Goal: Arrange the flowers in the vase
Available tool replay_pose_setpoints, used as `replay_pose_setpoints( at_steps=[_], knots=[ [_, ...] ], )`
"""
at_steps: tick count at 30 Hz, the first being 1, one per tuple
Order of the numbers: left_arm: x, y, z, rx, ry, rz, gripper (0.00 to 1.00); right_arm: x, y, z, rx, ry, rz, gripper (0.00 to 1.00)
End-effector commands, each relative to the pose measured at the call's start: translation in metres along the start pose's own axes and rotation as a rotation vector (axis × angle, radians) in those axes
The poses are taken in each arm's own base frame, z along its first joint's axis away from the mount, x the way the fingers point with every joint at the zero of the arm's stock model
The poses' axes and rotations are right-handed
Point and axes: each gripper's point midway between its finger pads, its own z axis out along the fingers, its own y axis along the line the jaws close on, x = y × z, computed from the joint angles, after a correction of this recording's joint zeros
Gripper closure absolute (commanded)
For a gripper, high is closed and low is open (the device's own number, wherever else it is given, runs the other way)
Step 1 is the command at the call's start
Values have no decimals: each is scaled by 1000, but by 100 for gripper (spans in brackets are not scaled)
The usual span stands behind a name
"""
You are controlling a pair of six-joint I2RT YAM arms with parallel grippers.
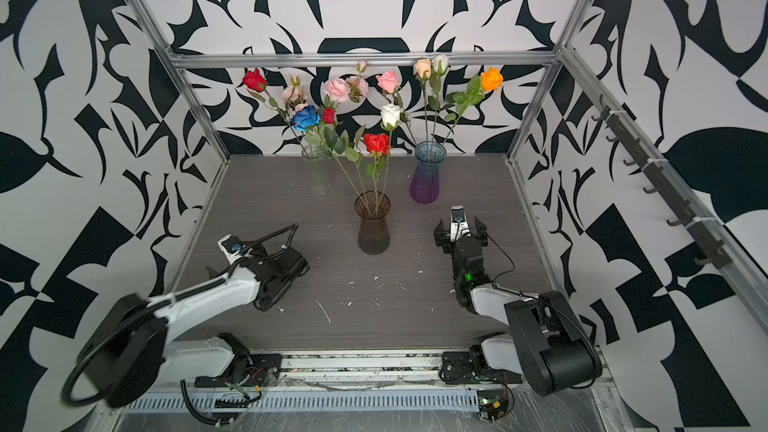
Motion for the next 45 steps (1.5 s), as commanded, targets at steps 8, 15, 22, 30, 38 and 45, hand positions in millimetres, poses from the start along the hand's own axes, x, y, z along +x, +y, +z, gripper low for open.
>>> replay_pose_setpoints(
  at_steps=[8, 15, 22, 30, 38, 45],
  knots=[
    [-38, -8, 6, -71, -93, 83, 1, 43, 7, 5, -22, -21, 50, 0],
    [-35, 18, -8, 6, -113, 118, 1, 44, 10, 13, -24, 21, 35, 1],
    [-61, -7, -44, 159, -151, 259, 1, 47, 8, 22, -13, 72, 33, 0],
    [-130, -51, -68, 181, -173, 399, 1, 47, 5, 24, 12, 83, 40, 0],
    [-137, -110, -81, 142, -203, 790, 1, 48, 1, 27, 34, 95, 45, 0],
    [-152, -100, -78, 134, -195, 778, 1, 48, -8, 35, 92, 131, 64, 0]
  ],
)
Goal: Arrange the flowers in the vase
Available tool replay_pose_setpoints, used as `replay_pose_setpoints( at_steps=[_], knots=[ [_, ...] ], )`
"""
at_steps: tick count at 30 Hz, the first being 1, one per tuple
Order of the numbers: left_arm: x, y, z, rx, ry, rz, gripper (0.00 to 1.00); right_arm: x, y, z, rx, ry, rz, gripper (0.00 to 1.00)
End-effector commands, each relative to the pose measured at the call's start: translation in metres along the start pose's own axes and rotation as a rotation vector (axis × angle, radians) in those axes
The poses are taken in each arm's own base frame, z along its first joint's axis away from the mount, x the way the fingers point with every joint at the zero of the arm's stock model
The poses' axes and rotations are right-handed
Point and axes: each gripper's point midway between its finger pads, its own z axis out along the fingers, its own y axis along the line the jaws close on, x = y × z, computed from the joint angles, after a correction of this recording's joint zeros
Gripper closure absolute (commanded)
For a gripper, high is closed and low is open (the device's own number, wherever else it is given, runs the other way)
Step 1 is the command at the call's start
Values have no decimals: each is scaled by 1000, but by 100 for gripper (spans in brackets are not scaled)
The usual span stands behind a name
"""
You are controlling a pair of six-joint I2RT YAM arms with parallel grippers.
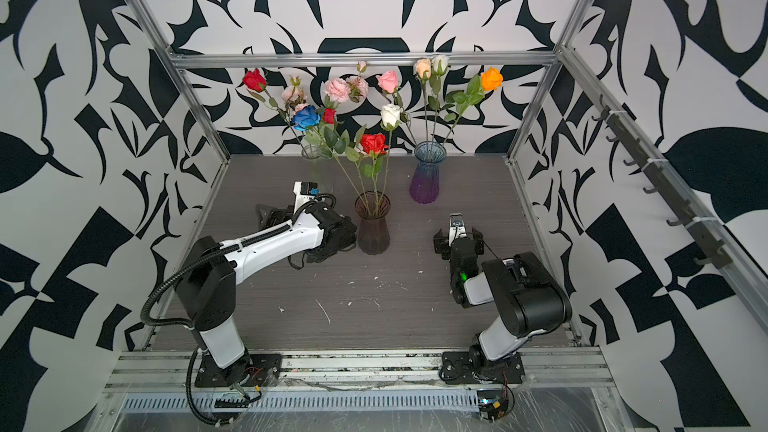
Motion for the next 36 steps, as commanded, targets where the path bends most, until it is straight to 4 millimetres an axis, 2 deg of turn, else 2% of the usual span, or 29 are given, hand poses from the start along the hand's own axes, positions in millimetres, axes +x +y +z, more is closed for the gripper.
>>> replay_pose_setpoints(
  at_steps=[1, 10, 17, 19, 21, 23, 25, 30, 33, 35, 36],
  knots=[
    [-14, 33, 0, -34, -53, 193, 1, -17, -15, 8, 82, -12, 58, 0],
    [-10, 28, -5, -22, -67, 209, 1, -15, -18, 9, 98, -5, 63, 0],
    [-10, 39, -13, 4, -74, 182, 1, -15, -18, 9, 97, -6, 63, 0],
    [-8, 48, -13, 26, -22, 109, 0, -15, -18, 9, 99, -6, 63, 0],
    [-15, 59, -17, 70, 41, -12, 1, -15, -18, 9, 98, -5, 64, 0],
    [-22, 62, -19, 110, 62, -88, 1, -15, -18, 9, 98, -6, 63, 0],
    [-29, 49, -22, 181, 64, -98, 1, -15, -19, 9, 99, -5, 63, 0],
    [-46, -27, -50, 666, 103, -137, 1, -15, -19, 9, 100, -6, 64, 0],
    [-70, -45, -66, 875, -51, -172, 1, -15, -19, 9, 99, -5, 63, 0],
    [-77, -50, -72, 963, -155, -188, 1, -15, -19, 9, 99, -6, 64, 0],
    [-78, -47, -74, 987, -203, -208, 1, -15, -19, 9, 99, -5, 63, 0]
  ],
)
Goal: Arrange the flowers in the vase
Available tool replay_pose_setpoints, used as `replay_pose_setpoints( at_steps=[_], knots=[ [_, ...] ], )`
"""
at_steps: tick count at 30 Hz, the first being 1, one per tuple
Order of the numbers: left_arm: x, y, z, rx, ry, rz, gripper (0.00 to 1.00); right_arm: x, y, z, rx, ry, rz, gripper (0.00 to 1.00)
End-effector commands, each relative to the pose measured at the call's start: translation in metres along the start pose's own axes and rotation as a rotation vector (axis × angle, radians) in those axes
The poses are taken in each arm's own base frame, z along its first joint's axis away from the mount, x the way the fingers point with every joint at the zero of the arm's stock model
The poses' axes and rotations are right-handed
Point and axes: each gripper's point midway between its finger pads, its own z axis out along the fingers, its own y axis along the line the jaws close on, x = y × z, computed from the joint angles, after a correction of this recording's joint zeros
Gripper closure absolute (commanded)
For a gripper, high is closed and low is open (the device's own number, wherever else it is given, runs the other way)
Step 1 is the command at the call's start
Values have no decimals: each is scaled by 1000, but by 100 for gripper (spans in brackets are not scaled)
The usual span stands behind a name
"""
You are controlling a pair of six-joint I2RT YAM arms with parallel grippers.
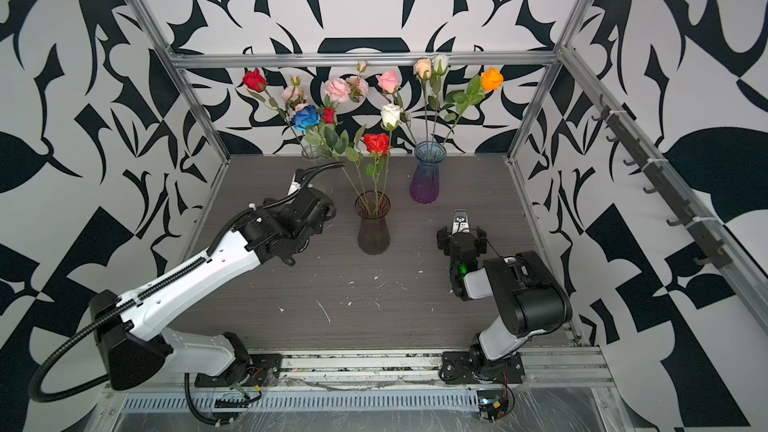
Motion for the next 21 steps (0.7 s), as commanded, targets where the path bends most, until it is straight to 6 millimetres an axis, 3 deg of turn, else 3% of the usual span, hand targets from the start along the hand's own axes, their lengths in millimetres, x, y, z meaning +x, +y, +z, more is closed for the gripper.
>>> replay_pose_setpoints(
  at_steps=[1, 4, 7, 12, 17, 21],
  knots=[
    [-41, -37, -10, 285, -248, 60, 1, -17, -5, 1, 26, -48, 38, 0],
    [-21, -16, -3, 330, -288, -49, 1, -17, -5, 1, 27, -48, 38, 0],
    [-4, 31, -2, 250, -372, -193, 1, -17, -5, 1, 26, -48, 38, 0],
    [45, 96, 34, -73, -332, -224, 1, -17, -5, 1, 26, -48, 38, 0],
    [81, 103, 54, -174, -476, -204, 1, -18, -5, 1, 27, -49, 38, 0],
    [114, 119, 81, -270, -452, -262, 1, -17, -5, 1, 27, -48, 38, 0]
  ],
)
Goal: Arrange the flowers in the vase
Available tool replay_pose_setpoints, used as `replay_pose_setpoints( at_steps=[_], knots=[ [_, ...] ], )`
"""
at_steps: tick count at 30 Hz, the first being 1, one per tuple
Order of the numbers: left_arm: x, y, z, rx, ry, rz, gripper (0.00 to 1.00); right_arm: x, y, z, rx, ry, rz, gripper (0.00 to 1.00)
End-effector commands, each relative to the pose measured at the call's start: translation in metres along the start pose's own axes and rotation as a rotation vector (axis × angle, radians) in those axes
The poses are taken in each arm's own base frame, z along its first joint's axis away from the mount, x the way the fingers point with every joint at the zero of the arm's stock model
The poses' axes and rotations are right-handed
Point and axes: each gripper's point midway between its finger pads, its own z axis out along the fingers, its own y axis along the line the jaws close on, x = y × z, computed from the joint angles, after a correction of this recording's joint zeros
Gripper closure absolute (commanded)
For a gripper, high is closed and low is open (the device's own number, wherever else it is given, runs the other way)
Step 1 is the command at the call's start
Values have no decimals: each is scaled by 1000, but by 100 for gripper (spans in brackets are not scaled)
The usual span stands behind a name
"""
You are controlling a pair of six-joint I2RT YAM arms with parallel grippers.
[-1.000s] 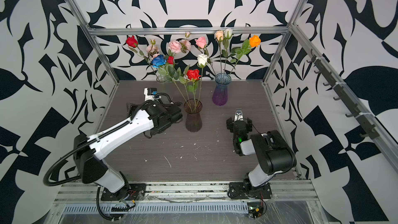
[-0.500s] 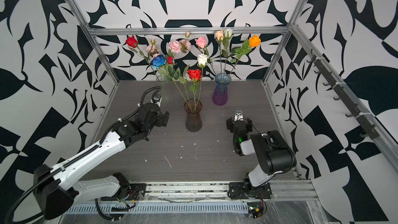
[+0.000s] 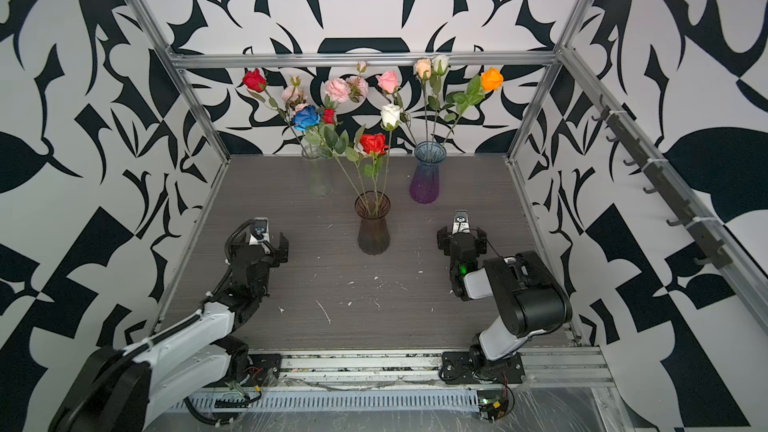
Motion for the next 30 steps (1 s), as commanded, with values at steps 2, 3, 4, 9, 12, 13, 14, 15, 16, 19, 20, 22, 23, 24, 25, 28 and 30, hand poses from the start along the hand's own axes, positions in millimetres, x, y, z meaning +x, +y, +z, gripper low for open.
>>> replay_pose_setpoints(
  at_steps=[2, 3, 4, 9, 12, 13, 14, 15, 16, 19, 20, 22, 23, 24, 25, 28, 30],
  knots=[
    [-38, 14, 12, -76, -216, -125, 1, -18, -5, 1, 25, -50, 30, 0],
    [-32, 1, 20, -38, -209, -82, 1, -18, -5, 1, 24, -50, 30, 0],
    [-32, -3, 26, -38, -220, -83, 1, -18, -5, 1, 24, -50, 30, 0],
    [-30, -16, 45, -13, -204, -53, 0, -18, -5, 1, 23, -51, 30, 0],
    [-23, -15, 48, 53, -174, -98, 1, -18, -5, 1, 22, -50, 29, 0],
    [-17, -16, 49, 103, -163, -122, 1, -18, -5, 1, 25, -49, 29, 0],
    [-8, -14, 50, 145, -142, -160, 0, -17, -5, 1, 25, -49, 29, 0],
    [-5, -8, 51, 150, -152, -195, 0, -18, -5, 1, 25, -50, 30, 0],
    [-6, -4, 53, 136, -176, -206, 1, -18, -5, 1, 24, -50, 29, 0],
    [-8, -5, 68, 132, -107, -206, 0, -18, -6, 5, 10, -38, 46, 0],
    [-3, -13, 80, 180, 3, -191, 1, -16, -6, 6, 1, -23, 51, 0],
    [3, -15, 85, 257, 43, -227, 1, -16, -7, 6, 2, -22, 54, 0],
    [-1, -10, 85, 242, -7, -237, 1, -16, -8, 6, 4, -27, 51, 0],
    [-2, -10, 85, 238, -6, -223, 1, -16, -8, 6, 5, -26, 49, 0],
    [-1, -13, 84, 251, 19, -235, 1, -16, -7, 6, 4, -26, 50, 0],
    [0, -13, 85, 252, 18, -226, 1, -16, -7, 6, 3, -24, 49, 0],
    [-2, -13, 85, 254, 7, -223, 1, -16, -6, 7, -3, -22, 52, 0]
  ],
)
